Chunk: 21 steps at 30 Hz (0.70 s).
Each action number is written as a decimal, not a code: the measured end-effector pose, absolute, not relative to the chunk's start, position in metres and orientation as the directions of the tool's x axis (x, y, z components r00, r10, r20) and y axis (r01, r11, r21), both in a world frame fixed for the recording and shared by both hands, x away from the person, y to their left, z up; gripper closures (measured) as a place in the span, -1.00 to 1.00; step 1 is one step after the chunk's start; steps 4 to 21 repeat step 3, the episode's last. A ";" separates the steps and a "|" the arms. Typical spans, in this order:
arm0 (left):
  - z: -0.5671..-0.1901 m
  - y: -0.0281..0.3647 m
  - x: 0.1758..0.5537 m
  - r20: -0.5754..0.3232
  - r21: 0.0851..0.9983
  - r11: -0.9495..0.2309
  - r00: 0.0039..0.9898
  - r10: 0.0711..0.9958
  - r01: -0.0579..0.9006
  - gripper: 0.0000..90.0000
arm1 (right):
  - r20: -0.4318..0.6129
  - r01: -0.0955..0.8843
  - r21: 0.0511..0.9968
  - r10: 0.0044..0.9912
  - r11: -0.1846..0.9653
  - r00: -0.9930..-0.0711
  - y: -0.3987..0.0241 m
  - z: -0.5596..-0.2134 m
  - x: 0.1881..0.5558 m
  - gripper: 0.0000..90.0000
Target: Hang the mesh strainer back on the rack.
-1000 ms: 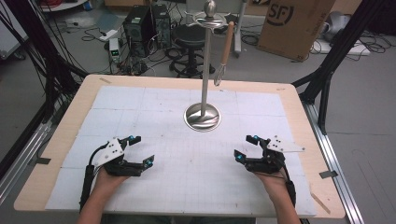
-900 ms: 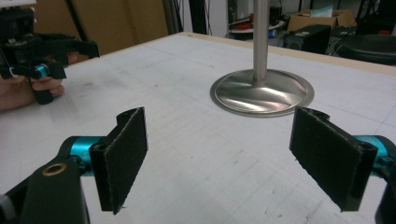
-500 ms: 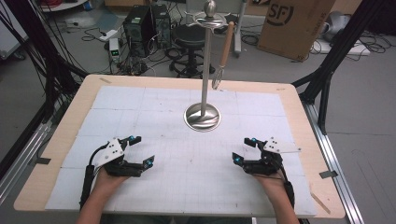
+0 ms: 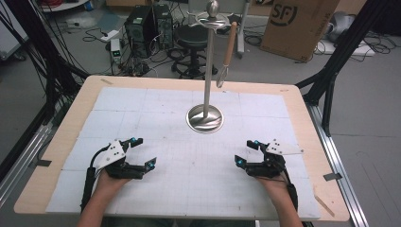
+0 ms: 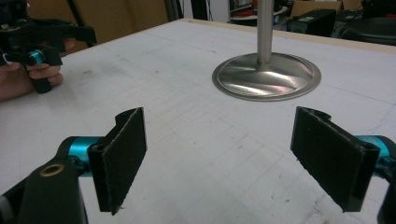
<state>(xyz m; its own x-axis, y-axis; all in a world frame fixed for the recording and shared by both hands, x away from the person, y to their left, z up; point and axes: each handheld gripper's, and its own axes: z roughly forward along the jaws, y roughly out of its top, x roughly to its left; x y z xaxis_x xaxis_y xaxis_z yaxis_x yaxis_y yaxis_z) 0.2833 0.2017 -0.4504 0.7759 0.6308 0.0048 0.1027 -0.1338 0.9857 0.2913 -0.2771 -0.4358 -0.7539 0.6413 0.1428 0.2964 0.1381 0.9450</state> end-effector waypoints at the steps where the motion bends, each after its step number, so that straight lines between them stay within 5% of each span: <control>1: -0.450 0.202 0.283 0.004 0.986 -0.134 0.776 0.631 0.104 -0.72 | 0.147 0.301 0.943 0.640 0.139 -0.754 -0.277 -0.436 0.291 -0.61; 21: -0.450 0.202 0.283 0.005 0.986 -0.134 0.776 0.631 0.103 -0.72 | 0.147 0.305 0.942 0.642 0.142 -0.753 -0.277 -0.437 0.292 -0.61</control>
